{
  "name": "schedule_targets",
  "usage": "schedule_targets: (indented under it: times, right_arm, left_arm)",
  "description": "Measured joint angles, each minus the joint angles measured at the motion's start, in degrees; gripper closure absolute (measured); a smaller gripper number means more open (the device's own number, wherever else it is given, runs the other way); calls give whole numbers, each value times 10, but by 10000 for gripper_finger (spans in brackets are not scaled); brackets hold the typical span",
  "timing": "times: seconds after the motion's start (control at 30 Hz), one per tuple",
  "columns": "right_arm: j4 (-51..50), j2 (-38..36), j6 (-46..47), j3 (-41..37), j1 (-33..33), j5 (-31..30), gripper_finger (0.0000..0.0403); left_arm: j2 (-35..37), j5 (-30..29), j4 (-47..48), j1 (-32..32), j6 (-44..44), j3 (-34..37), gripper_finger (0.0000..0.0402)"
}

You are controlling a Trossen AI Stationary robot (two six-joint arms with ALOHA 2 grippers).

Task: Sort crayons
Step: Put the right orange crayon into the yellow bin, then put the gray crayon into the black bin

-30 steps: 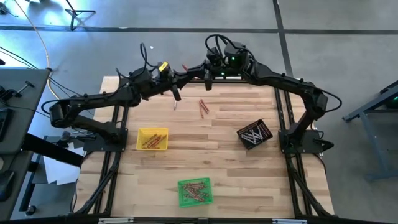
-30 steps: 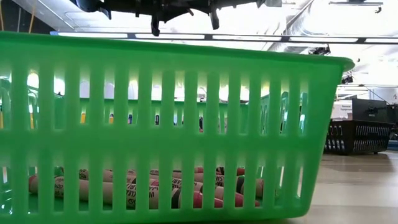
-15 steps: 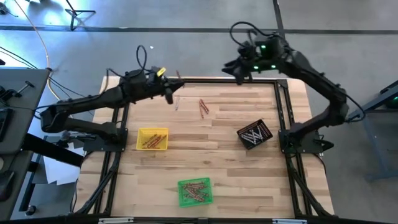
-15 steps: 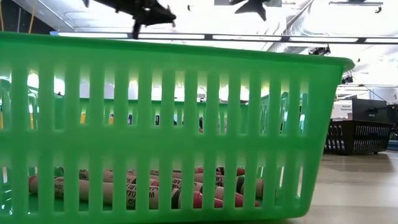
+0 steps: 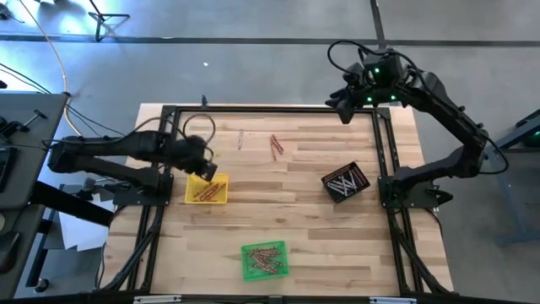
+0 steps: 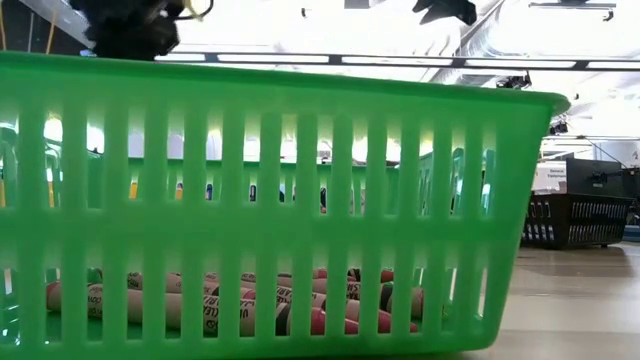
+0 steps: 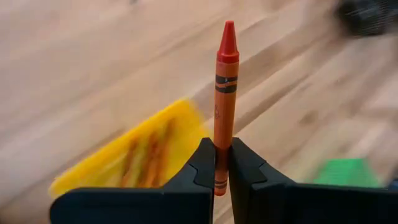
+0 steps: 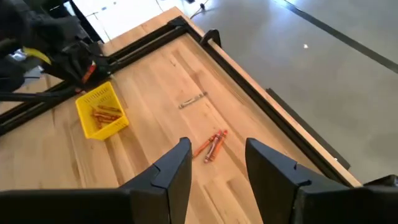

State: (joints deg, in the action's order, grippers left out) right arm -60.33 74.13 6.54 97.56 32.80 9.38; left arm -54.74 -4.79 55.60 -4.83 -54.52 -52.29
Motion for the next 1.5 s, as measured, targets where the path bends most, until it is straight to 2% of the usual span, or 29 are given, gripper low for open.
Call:
schedule_targets:
  times: [0.13,0.63,0.8,1.0,1.2,1.5]
  right_arm:
    - [2,1,-5,0,0,0,261]
    - [-16,5,-26,0,-2,-1,261]
    - [-16,5,-37,0,-2,-1,261]
    - [-16,5,-40,0,-2,0,261]
    - [-15,5,-39,0,-2,0,261]
    - [9,7,2,0,-2,0,261]
  left_arm:
    - [-26,-20,61,40,-57,1,401]
    - [-184,-3,59,95,-69,1,353]
    - [-206,-3,58,95,-69,0,342]
    - [-201,-3,55,94,-68,0,325]
    - [-186,9,-10,63,-52,-18,319]
    - [-195,-43,-222,-27,114,-48,317]
